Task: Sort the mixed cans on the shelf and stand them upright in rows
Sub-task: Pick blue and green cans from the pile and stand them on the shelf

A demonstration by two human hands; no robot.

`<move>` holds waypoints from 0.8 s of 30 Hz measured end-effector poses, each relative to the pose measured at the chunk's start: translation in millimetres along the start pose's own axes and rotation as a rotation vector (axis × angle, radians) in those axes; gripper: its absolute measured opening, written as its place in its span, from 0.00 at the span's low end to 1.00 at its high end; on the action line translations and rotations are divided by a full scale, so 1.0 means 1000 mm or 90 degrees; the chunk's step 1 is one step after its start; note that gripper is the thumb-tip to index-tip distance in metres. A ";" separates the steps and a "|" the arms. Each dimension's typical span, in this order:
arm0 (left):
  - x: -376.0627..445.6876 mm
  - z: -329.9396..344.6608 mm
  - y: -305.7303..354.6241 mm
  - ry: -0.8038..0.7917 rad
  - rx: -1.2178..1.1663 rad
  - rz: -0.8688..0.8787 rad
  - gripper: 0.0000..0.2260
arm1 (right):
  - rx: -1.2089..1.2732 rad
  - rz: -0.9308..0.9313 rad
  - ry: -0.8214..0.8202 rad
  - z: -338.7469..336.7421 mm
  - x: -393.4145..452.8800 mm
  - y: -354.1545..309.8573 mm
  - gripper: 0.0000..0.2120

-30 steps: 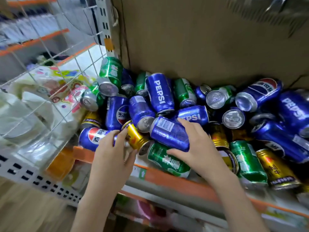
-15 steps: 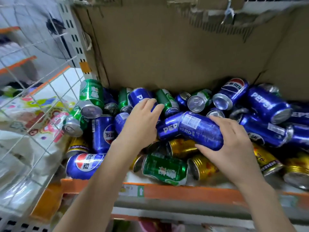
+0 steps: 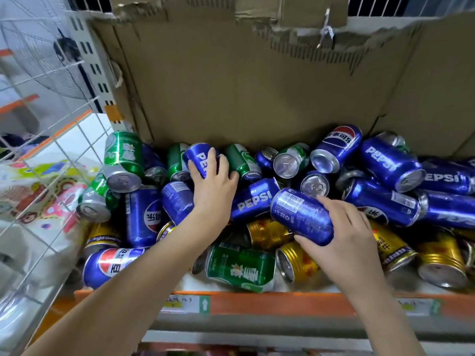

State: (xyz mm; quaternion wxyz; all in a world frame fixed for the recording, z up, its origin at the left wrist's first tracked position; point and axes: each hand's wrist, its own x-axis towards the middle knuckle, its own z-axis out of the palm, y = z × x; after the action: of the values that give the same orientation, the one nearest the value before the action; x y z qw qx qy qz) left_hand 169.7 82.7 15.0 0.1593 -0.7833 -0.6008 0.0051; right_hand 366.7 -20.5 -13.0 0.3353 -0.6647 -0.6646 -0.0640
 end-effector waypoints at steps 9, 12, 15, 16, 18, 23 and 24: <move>-0.006 -0.009 0.002 0.304 -0.297 0.005 0.24 | 0.009 0.009 0.045 -0.008 0.003 0.004 0.38; -0.016 -0.030 0.026 0.430 -0.483 -0.011 0.24 | 0.007 0.016 0.077 -0.021 0.003 0.010 0.38; -0.040 -0.051 0.061 0.421 -0.685 -0.067 0.26 | 0.004 0.037 0.108 -0.039 -0.001 0.021 0.38; -0.049 -0.056 0.073 0.406 -0.748 -0.081 0.27 | 0.000 0.049 0.116 -0.046 -0.003 0.027 0.38; -0.064 -0.063 0.100 0.378 -0.839 -0.084 0.27 | -0.015 0.077 0.129 -0.060 -0.011 0.041 0.38; -0.079 -0.070 0.171 0.247 -0.969 -0.040 0.26 | -0.029 0.147 0.164 -0.099 -0.039 0.094 0.38; -0.078 -0.074 0.188 0.225 -0.989 -0.029 0.25 | -0.034 0.158 0.169 -0.107 -0.046 0.108 0.38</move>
State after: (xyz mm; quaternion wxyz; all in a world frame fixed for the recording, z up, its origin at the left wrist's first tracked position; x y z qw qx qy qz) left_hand 339.1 -51.8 22.6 -0.3392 -0.6469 -0.4142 -0.5430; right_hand 500.2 -104.5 5.5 0.4072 -0.7361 -0.5256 -0.1270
